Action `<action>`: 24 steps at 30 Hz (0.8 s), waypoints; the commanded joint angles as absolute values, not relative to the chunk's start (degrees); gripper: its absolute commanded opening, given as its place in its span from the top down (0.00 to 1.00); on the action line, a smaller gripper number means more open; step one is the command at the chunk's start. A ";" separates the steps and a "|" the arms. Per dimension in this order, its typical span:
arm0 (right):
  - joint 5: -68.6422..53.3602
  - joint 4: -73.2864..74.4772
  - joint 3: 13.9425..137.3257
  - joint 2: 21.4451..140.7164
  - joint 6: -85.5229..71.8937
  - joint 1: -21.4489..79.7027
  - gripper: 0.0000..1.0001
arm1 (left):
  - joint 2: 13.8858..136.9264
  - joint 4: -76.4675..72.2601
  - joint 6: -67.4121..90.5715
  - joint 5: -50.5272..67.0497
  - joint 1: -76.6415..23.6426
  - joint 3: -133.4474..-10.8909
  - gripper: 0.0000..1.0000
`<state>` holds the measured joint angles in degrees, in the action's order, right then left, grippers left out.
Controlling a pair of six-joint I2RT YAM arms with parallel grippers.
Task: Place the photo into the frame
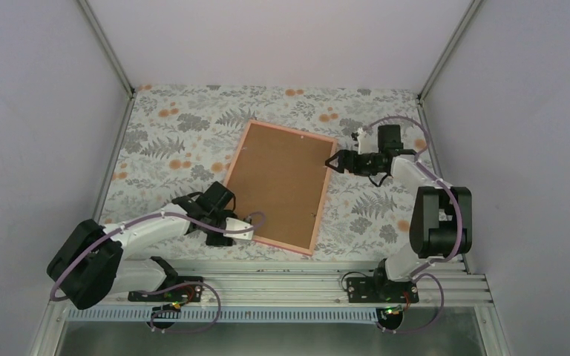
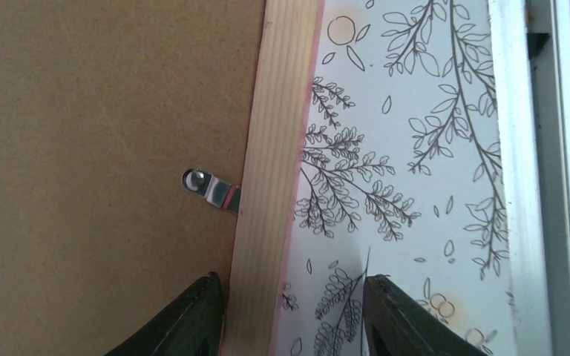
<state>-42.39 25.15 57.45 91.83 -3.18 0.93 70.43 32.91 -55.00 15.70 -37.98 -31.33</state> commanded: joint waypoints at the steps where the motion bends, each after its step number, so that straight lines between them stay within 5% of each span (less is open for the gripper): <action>1: -46.11 22.63 53.58 89.56 -5.43 -0.36 0.06 | 72.59 27.73 -52.74 12.62 -40.35 -30.13 0.55; 15: -53.97 20.87 47.27 94.70 -9.78 -7.58 0.15 | 77.94 29.17 -46.65 13.37 -43.77 -36.25 0.94; 24: -59.83 16.50 41.43 98.05 -14.21 -8.56 0.02 | 75.70 35.39 -42.81 19.17 -43.72 -44.56 0.98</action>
<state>-54.13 20.05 44.49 96.99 -10.59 -8.03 77.73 32.84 -46.33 14.90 -43.90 -40.18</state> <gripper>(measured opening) 0.947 0.130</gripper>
